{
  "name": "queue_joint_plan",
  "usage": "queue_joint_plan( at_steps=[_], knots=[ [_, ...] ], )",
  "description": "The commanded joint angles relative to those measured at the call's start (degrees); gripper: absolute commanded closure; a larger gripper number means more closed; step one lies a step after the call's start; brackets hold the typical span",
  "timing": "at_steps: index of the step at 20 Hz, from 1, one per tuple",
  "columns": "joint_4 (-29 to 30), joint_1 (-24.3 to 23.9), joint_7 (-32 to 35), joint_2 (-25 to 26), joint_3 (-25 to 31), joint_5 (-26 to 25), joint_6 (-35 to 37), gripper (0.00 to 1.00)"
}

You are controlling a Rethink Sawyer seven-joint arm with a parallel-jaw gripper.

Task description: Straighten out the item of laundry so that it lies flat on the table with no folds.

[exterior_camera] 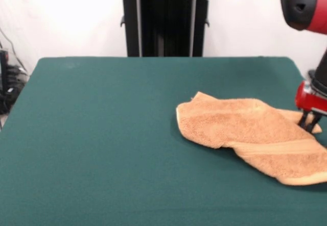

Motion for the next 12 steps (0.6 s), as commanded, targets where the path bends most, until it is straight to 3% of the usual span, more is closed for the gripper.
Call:
queue_joint_plan(
  at_steps=[1,12],
  knots=[
    [9.3,-1.9,2.9,-0.9,10.8,-4.0,19.2,1.0],
    [14.8,-3.2,2.6,-6.0,12.3,-5.6,20.8,1.0]
  ],
)
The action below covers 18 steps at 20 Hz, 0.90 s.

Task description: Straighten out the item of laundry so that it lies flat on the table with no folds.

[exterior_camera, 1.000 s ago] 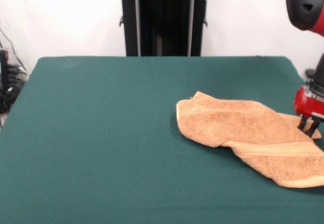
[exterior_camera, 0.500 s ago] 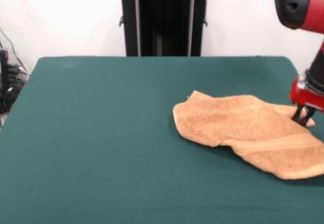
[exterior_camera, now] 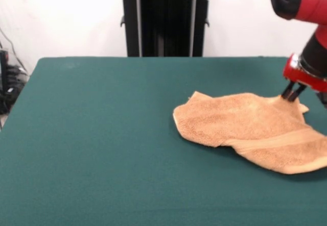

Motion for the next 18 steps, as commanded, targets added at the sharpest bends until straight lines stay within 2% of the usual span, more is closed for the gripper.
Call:
queue_joint_plan(
  at_steps=[1,13,18],
  knots=[
    [9.0,-1.7,2.3,-1.0,9.2,-3.0,5.0,1.0],
    [16.1,-3.2,1.2,-4.8,12.2,-5.9,-0.1,1.0],
    [17.6,-2.9,3.1,-5.9,12.7,-7.0,-0.4,1.0]
  ],
)
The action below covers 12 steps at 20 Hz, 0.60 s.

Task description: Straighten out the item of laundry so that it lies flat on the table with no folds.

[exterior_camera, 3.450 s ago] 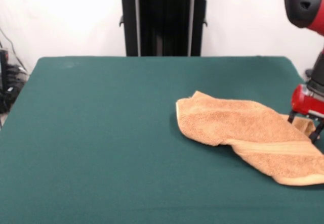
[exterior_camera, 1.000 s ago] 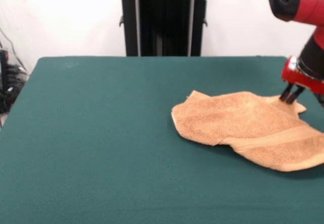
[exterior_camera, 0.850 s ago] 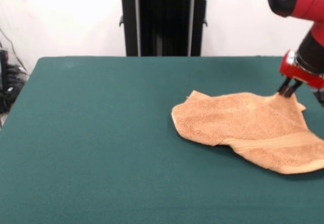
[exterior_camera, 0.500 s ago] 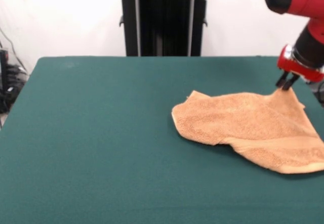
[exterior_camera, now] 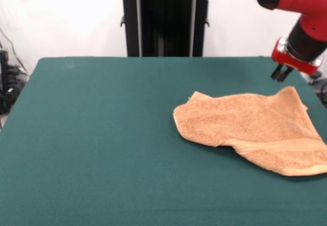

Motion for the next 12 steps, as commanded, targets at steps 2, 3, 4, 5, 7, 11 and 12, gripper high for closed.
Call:
queue_joint_plan(
  at_steps=[2,3,4,5,7,11,12],
  knots=[
    [9.1,-0.3,3.3,-0.5,7.9,-2.5,-1.3,1.0],
    [9.2,-0.5,3.1,-0.4,8.1,-2.7,-2.0,1.0],
    [9.5,-0.9,2.8,-0.2,8.7,-2.7,-3.2,1.0],
    [9.7,-1.2,3.1,0.0,9.2,-2.4,-3.9,1.0],
    [10.5,-1.6,3.1,0.5,10.2,-2.1,-6.1,1.0],
    [11.4,-1.6,4.7,2.2,11.9,-1.3,-12.1,1.0],
    [12.0,-1.8,5.0,2.6,12.7,-0.8,-14.1,1.0]
  ],
)
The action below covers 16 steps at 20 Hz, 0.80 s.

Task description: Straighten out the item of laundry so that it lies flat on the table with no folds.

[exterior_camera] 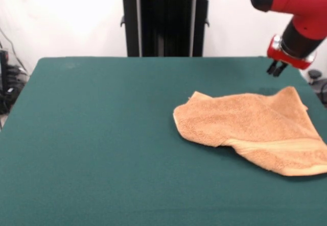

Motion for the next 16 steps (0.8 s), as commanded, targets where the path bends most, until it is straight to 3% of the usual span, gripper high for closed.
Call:
queue_joint_plan(
  at_steps=[1,7,16],
  knots=[
    [7.0,-1.0,5.5,4.2,9.7,0.8,-12.1,1.0],
    [6.1,-0.2,9.1,7.5,11.8,1.7,-19.0,1.0],
    [4.9,1.3,11.3,7.6,11.3,2.4,-17.9,1.0]
  ],
)
